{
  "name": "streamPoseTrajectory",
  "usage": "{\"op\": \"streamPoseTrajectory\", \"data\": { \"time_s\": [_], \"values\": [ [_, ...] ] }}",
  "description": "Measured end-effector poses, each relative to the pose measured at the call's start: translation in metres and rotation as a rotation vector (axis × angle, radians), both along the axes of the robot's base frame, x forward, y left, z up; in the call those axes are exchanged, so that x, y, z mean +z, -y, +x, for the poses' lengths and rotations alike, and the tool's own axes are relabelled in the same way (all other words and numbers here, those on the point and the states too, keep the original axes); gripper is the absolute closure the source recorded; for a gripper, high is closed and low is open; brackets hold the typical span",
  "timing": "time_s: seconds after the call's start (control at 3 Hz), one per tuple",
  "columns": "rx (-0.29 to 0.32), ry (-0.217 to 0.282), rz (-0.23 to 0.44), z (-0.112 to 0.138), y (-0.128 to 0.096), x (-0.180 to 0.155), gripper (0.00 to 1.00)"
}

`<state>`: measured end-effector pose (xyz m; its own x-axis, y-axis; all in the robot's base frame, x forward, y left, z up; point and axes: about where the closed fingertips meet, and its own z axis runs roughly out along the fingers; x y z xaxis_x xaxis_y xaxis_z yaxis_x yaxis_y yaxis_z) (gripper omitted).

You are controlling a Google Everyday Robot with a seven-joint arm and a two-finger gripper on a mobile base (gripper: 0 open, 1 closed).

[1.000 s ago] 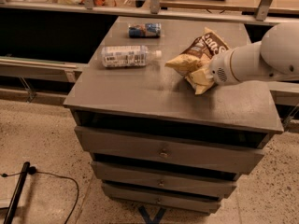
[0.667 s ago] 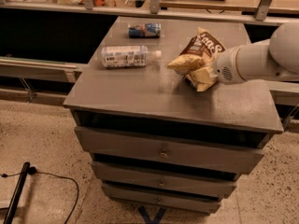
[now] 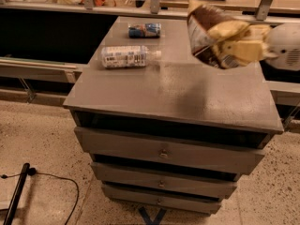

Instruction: Pick brown chip bag

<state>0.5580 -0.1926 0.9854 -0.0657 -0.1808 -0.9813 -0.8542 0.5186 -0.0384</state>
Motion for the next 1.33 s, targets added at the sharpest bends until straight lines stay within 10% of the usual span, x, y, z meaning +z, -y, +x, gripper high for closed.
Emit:
{"op": "streamPoseTrajectory", "data": {
  "time_s": [0.33, 0.67, 1.33],
  "values": [
    [0.127, 0.267, 0.028, -0.036, 0.022, 0.071, 1.00],
    [0.263, 0.449, -0.117, -0.061, 0.015, 0.112, 1.00],
    [0.438, 0.292, -0.382, -0.065, -0.014, 0.067, 1.00]
  ]
}}
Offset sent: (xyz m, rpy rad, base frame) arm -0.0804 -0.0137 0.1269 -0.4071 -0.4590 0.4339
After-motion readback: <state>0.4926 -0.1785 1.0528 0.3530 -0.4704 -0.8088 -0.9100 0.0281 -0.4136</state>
